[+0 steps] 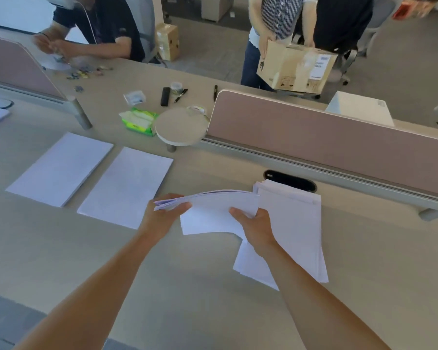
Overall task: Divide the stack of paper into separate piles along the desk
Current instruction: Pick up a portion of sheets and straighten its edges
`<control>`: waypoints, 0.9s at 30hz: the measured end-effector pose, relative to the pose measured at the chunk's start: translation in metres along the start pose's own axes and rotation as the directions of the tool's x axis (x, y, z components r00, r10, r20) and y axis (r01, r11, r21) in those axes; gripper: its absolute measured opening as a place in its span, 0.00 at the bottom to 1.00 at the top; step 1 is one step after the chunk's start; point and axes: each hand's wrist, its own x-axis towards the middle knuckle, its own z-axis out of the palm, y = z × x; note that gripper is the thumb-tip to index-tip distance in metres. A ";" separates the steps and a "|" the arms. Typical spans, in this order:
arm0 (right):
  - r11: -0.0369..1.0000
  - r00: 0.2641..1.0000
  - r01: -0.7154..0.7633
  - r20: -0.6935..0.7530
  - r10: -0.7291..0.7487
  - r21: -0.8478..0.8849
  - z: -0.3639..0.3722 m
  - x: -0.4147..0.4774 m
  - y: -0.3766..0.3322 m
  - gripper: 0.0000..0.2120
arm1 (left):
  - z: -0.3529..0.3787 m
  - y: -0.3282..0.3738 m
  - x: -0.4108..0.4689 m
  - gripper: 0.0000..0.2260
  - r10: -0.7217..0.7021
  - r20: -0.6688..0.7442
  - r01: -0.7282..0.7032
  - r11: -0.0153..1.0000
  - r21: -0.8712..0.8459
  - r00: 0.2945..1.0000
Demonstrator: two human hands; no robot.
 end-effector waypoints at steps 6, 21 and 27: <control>0.999 0.998 0.026 -0.059 -0.023 0.037 0.019 -0.004 -0.002 0.12 | -0.020 0.011 0.009 0.12 0.035 0.042 -0.032 0.997 -0.067 0.998; 0.999 0.999 -0.029 0.019 0.028 0.022 0.039 -0.012 0.012 0.19 | -0.051 -0.015 0.014 0.15 -0.038 0.221 0.043 0.999 -0.017 0.975; 0.998 1.000 -0.027 -0.005 0.028 0.058 0.049 -0.019 0.009 0.26 | -0.051 -0.013 0.010 0.12 -0.045 0.203 0.058 0.997 -0.060 0.978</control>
